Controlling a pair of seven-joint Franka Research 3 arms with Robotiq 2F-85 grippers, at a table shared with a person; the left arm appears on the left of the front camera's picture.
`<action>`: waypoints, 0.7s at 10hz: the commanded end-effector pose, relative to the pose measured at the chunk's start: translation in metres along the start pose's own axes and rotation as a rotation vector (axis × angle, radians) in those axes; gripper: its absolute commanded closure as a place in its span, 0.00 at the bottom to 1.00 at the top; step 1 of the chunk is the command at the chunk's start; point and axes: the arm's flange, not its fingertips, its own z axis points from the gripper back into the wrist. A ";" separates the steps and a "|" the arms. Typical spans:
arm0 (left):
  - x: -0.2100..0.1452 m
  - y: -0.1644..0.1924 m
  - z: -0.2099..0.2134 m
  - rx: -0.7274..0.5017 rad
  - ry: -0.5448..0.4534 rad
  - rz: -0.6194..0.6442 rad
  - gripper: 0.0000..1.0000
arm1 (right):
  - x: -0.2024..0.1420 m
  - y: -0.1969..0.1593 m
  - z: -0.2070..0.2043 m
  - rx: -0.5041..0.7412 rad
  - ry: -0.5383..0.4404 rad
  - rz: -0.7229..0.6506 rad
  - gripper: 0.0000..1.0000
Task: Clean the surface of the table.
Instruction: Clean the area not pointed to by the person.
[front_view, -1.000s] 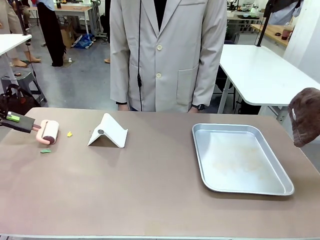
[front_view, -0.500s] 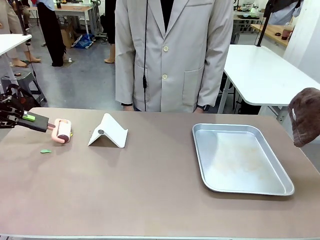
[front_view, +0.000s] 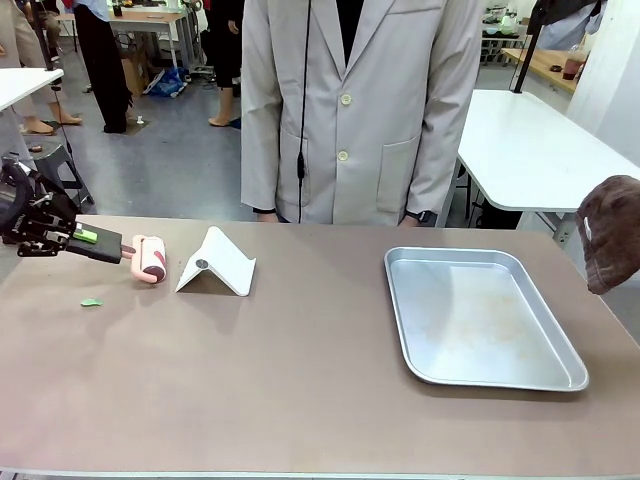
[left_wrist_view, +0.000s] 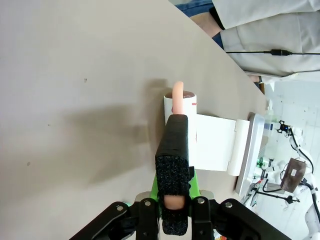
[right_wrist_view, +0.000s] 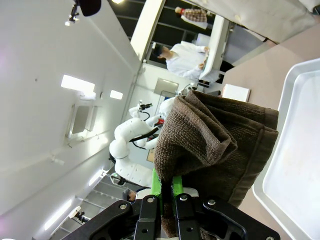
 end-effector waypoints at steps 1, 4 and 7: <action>-0.020 0.014 -0.007 0.028 0.018 -0.012 0.78 | 0.000 0.003 -0.002 0.011 -0.006 0.009 0.91; -0.038 -0.014 0.044 -0.144 -0.042 -0.106 0.78 | 0.000 0.003 -0.002 0.011 -0.006 0.009 0.91; -0.074 -0.029 0.106 -0.285 -0.038 -0.226 0.78 | 0.000 0.003 -0.002 0.011 -0.006 0.009 0.91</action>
